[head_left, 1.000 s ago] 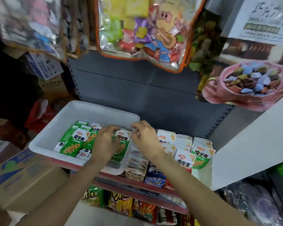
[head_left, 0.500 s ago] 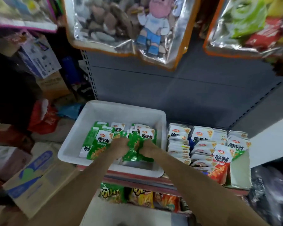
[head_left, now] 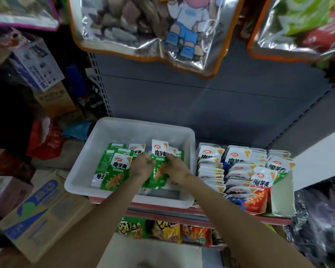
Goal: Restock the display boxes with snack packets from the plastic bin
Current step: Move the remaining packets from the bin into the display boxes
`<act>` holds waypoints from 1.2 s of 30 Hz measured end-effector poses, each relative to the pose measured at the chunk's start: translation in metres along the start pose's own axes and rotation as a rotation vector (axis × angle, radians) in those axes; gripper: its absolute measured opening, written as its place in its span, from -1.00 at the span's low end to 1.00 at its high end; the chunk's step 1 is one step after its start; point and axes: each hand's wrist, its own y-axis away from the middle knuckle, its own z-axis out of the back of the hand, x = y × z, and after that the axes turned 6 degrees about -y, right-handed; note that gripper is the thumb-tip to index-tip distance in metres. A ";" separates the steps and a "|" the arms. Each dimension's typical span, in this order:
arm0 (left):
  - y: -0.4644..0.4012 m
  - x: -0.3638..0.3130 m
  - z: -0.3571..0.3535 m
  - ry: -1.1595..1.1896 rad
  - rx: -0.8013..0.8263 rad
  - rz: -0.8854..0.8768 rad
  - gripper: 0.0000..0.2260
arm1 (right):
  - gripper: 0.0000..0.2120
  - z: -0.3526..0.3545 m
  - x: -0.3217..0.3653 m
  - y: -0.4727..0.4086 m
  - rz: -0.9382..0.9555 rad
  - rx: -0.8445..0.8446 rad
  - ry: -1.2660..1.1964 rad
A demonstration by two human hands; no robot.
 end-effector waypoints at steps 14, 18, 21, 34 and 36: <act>0.062 -0.111 -0.014 0.441 0.068 -0.378 -0.89 | -0.77 0.147 0.022 0.085 0.187 -0.163 -0.483; 0.079 -0.158 -0.056 0.300 0.091 -0.488 -0.95 | -0.79 0.201 -0.003 0.109 0.217 -0.294 -0.513; 0.094 -0.186 -0.089 0.023 0.017 -0.648 -0.85 | -0.83 0.239 -0.028 0.122 0.202 -0.408 -0.522; 0.103 -0.234 -0.186 -1.041 0.018 -0.737 -0.33 | -0.79 0.322 -0.111 0.136 0.212 -0.673 -0.266; 0.099 -0.235 -0.187 -1.166 -0.018 -0.678 -0.21 | -0.76 0.321 -0.118 0.130 0.200 -0.606 -0.190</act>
